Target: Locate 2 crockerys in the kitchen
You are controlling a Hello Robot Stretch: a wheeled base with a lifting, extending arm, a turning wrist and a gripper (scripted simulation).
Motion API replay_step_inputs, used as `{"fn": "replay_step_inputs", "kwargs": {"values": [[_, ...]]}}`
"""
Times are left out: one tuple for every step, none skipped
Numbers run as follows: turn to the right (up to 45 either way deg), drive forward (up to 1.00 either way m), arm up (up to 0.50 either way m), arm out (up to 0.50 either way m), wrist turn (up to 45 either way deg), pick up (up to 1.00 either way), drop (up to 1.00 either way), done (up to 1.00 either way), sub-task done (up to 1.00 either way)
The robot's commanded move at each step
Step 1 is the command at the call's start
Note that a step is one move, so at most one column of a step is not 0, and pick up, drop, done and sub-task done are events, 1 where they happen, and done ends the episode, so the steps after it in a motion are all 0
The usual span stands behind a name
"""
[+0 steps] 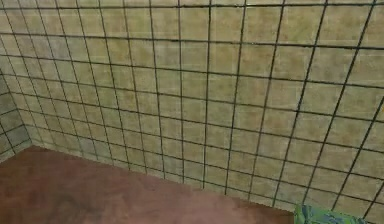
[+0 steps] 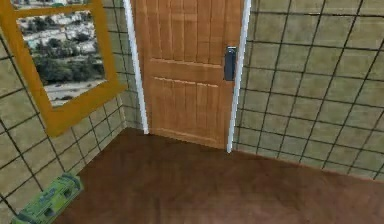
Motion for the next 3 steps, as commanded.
{"fn": "replay_step_inputs", "kwargs": {"values": [[-21.0, 0.0, 0.0, 0.0, 0.0, 0.0, 0.0, 0.0, 0.0], [0.0, 0.85, 0.0, 0.0, 0.0, 0.0, 0.0, 0.0, 0.0], [-45.0, 0.0, 0.0, 0.0, 0.0, 0.0, 0.0, 0.0, 0.0]]}}
